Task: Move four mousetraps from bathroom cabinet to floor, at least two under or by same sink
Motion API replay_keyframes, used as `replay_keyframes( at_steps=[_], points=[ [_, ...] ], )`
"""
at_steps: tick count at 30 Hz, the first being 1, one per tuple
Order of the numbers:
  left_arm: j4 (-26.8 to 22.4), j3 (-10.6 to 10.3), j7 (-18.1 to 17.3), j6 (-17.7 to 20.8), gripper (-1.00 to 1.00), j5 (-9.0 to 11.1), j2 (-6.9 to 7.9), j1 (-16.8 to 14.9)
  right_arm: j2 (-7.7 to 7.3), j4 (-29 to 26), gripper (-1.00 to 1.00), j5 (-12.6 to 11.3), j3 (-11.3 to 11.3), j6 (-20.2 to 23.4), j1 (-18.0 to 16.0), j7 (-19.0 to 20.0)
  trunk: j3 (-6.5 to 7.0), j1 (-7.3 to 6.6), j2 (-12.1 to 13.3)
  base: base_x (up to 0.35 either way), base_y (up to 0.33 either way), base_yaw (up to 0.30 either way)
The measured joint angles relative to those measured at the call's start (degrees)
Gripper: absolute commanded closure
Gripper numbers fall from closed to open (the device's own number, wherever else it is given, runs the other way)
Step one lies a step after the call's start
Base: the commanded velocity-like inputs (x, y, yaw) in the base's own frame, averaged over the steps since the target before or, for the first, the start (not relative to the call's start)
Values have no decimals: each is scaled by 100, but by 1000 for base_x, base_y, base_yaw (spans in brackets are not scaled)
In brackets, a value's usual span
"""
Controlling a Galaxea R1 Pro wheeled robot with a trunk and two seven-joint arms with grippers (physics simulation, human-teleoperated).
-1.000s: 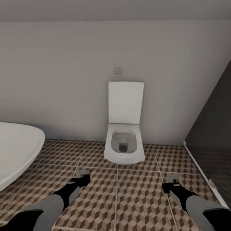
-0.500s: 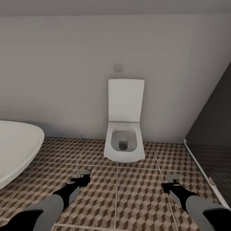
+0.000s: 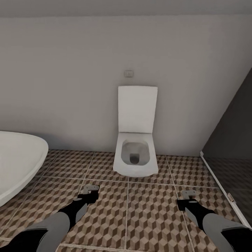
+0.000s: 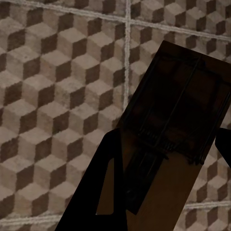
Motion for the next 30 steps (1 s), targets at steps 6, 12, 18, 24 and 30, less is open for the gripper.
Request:
replay_keyframes(
  at_steps=[6, 12, 18, 24, 30],
  points=[
    [-2, 0, 0, 9, 100, 0, -2, 0, 0, 0, 100, 0, -1, -9, 0, -5, 0, 0, 0, 0, 0, 0],
    [-8, -2, 4, 18, 100, -11, 8, 0, 0, 0, 100, 0, -1, -16, 0, -8, 0, -1, 0, 70, 0, 0],
    [-10, -3, 7, 31, 100, -201, 10, 0, 1, 0, 100, 0, -1, -26, 0, -9, 0, -3, 0, 263, 0, 0],
    [-11, -3, 7, 34, 100, -298, 0, 0, 0, 0, 100, 0, -1, -54, 0, -9, 0, -3, 0, 313, 0, 0],
    [-14, 4, 5, 34, 100, -316, 5, 0, 0, 0, 100, 0, -2, -60, 0, -9, 0, -2, 0, 267, 0, 0]
  ],
)
